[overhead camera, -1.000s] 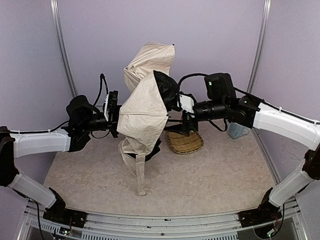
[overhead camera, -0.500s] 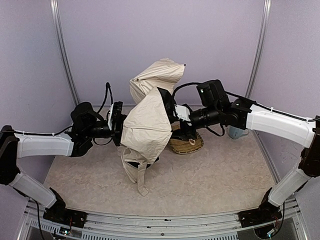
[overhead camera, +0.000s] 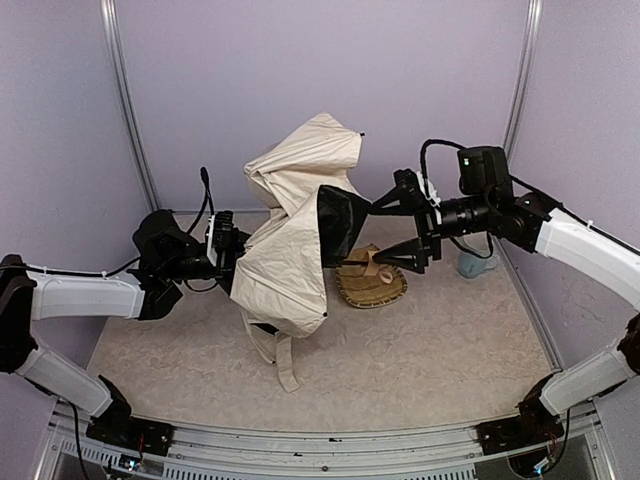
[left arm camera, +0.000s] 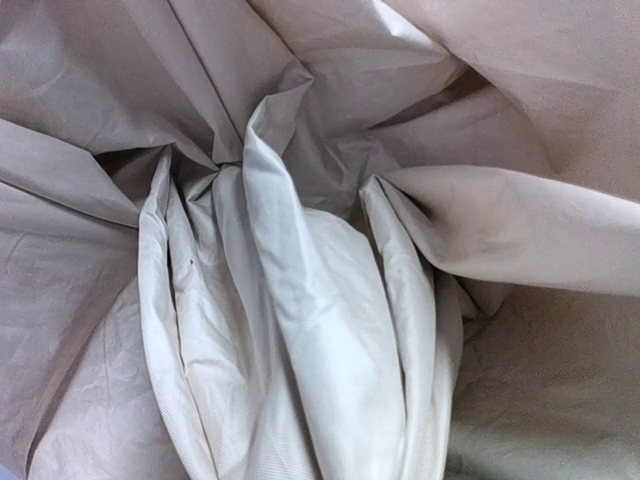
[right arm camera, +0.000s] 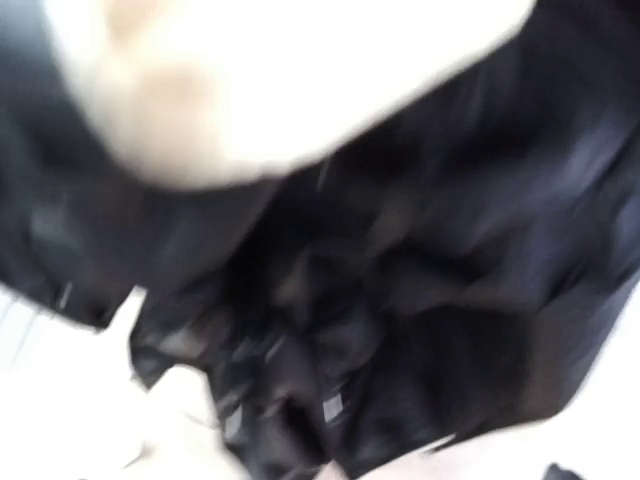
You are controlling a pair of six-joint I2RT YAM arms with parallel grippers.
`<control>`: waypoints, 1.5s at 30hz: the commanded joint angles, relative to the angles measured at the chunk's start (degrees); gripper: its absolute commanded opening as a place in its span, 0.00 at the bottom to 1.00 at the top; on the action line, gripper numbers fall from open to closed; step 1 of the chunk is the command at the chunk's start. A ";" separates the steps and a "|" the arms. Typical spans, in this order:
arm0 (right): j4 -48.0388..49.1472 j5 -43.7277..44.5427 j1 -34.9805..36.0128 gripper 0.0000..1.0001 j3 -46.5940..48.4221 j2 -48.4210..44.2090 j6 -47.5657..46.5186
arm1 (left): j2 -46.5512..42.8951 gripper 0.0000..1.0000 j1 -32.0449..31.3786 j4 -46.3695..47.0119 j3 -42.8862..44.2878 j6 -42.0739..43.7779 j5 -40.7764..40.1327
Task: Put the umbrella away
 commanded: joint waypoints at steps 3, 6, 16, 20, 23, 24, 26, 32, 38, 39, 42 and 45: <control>9.38 -5.18 -0.33 0.98 -11.79 -4.63 6.80 | -2.59 0.00 -0.23 16.12 -1.66 -9.23 -0.94; 13.10 -7.47 -0.33 0.94 -12.17 -2.80 9.93 | -1.50 0.00 -0.89 21.40 -2.03 -13.31 0.16; 19.85 -11.46 0.96 0.47 -9.66 2.86 15.99 | 0.27 0.00 -3.33 18.93 0.25 -12.70 -0.96; 18.62 -9.24 3.45 0.35 -8.34 3.22 13.84 | 1.31 0.00 -4.50 17.99 1.53 -12.07 -1.17; 15.66 -5.85 6.33 0.31 -6.15 4.71 10.19 | 3.42 0.00 -5.60 14.87 3.98 -11.05 -1.22; 15.13 -5.86 7.20 0.30 -5.17 5.45 9.33 | 4.24 0.00 -6.02 15.76 4.46 -11.54 -1.22; 15.69 -5.44 8.34 0.29 -3.95 6.93 9.28 | 6.16 0.00 -6.82 19.03 4.80 -13.38 -0.88; 18.13 -5.49 9.51 0.26 -1.81 10.44 9.87 | 11.11 0.00 -9.13 21.13 7.58 -16.48 0.54; 17.99 -3.47 9.26 0.49 -4.54 7.58 8.61 | 10.11 0.00 -7.98 21.45 5.49 -15.83 0.22; 18.27 -3.23 8.99 0.54 -5.57 6.59 8.60 | 9.53 0.00 -7.41 21.37 4.78 -15.72 -0.19; 22.10 -2.58 7.85 0.66 -8.86 3.70 10.55 | 8.20 0.00 -6.06 21.02 3.19 -15.60 -0.45; 24.98 -2.86 7.66 0.64 -9.75 3.81 12.80 | 7.75 0.00 -5.78 19.86 2.82 -14.38 -0.57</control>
